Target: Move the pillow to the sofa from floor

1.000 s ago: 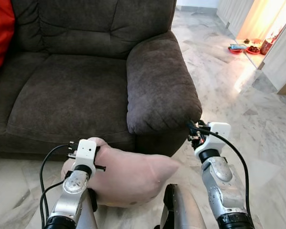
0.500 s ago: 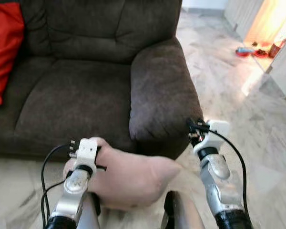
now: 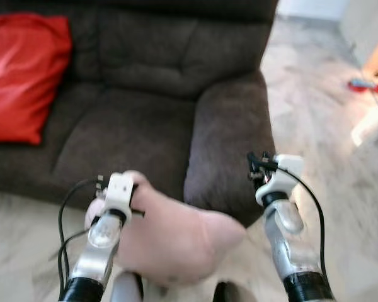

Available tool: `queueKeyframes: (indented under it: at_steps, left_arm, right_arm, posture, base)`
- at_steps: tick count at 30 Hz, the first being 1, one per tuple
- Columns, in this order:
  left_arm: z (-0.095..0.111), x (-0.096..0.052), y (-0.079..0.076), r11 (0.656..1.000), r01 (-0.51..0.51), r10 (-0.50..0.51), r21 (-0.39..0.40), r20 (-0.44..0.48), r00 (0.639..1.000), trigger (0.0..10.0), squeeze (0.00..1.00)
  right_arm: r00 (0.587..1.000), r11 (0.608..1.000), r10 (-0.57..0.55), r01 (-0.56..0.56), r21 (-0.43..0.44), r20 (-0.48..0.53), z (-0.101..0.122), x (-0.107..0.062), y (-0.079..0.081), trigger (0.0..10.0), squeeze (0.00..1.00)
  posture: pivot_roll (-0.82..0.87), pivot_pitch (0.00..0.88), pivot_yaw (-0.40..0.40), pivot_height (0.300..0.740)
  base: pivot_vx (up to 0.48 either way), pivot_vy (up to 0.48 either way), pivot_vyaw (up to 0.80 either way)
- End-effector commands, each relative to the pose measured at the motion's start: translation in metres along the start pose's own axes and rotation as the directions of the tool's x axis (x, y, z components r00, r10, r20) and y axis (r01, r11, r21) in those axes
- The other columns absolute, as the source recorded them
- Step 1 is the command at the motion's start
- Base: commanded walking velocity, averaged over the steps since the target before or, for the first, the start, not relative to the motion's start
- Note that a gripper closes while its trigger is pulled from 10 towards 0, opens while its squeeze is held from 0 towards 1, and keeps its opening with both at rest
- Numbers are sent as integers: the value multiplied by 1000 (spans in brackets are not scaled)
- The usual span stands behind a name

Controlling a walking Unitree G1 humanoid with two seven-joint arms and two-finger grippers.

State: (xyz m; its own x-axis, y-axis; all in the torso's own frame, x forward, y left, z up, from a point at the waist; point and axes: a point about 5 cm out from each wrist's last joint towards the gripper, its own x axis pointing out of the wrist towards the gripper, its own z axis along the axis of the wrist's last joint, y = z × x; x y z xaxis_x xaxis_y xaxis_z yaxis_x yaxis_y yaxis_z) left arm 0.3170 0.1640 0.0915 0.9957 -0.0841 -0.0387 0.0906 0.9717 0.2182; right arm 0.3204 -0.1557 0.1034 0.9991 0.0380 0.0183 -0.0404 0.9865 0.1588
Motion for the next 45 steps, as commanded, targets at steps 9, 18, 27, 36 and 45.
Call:
queueKeyframes:
  at_steps: [9, 18, 27, 36, 45]
  left_arm:
    - [51, 9, 7, 1000, -9, 5, 16, 233, 972, 10000, 0]
    - [58, 10, 1, 1000, 30, -31, 10, 250, 968, 10000, 0]
    - [60, 12, -4, 998, 63, -61, 1, 257, 964, 10000, 0]
    - [85, 8, -17, 977, 210, -190, -33, 313, 931, 10000, 0]
    - [87, 9, -20, 968, 246, -220, -47, 309, 925, 10000, 0]
  right_arm:
    - [1000, 1000, -14, 14, -6, 17, 4, 3, -4, 10000, 0]
    - [1000, 1000, -17, 17, -11, 22, 5, 7, -6, 10000, 0]
    - [999, 1000, -20, 21, -17, 36, 8, 9, -9, 10000, 0]
    - [1000, 999, 21, -21, -47, 4, 7, 10, -11, 10000, 0]
    - [965, 952, 125, -182, -245, -232, -9, 6, -28, 10000, 0]
  posture:
    - [78, 0, -48, 740]
    - [80, 0, -49, 740]
    - [76, 0, -49, 740]
    - [85, 0, -52, 740]
    - [75, 0, -53, 740]
  base:
    - [0, 0, 0]
    - [0, 0, 0]
    - [0, 0, 0]
    - [0, 0, 0]
    - [0, 0, 0]
